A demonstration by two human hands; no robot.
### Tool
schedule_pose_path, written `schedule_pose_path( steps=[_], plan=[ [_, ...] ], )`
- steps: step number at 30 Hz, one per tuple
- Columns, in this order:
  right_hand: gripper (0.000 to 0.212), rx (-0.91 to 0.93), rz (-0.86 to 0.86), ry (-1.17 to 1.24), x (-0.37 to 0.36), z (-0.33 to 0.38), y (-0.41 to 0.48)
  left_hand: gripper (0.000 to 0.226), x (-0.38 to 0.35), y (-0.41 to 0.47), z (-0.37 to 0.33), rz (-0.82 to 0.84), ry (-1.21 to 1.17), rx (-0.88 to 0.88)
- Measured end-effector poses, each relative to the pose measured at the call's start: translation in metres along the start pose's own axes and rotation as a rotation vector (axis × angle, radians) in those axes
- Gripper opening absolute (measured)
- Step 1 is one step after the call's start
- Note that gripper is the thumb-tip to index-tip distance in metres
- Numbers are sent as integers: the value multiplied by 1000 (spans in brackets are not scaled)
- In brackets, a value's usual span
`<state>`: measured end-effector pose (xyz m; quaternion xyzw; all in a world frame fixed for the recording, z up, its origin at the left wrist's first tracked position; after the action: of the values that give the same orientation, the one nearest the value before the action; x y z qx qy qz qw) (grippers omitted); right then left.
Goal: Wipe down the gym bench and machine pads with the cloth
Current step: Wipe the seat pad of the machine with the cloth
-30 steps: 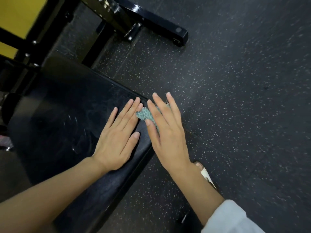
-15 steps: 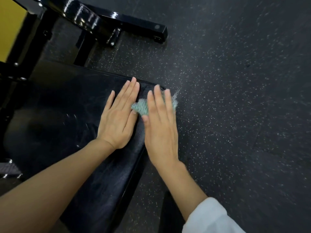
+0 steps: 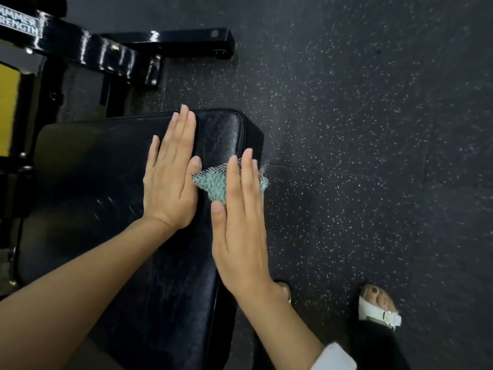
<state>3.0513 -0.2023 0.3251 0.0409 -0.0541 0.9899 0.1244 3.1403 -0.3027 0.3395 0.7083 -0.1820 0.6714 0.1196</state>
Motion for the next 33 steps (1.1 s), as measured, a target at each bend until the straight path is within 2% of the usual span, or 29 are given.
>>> schedule_pose_path(
  steps=[7,11,16,20,29,33],
  plan=[
    [58,-41,-143,201,-3,-5,16,61,1,0,1,-27,-13,-40],
    [58,-73,-162,189,2,-10,47,60,2,-2,2,-32,-17,-54],
    [74,-44,-209,38,9,-9,68,62,2,-1,3,-34,-30,-59],
    [73,-28,-180,165,3,-11,57,59,1,0,3,-37,-37,-52],
    [60,1,-148,111,-8,-7,1,62,1,-2,3,-37,-27,-64],
    [56,-30,-126,206,-3,-11,15,61,2,-1,2,-39,-29,-67]
  ],
)
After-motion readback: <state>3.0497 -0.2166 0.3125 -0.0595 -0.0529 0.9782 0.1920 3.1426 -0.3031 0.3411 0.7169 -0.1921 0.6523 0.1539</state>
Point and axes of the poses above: each hand's wrist, its own y-axis towards the middle knuckle, its own x-axis out of the back of the hand, z = x × y, the point moved 6 cm from there along y, towards the middle knuckle, and after that the axes turned 11 degrees about y, right-handed, at the moved point
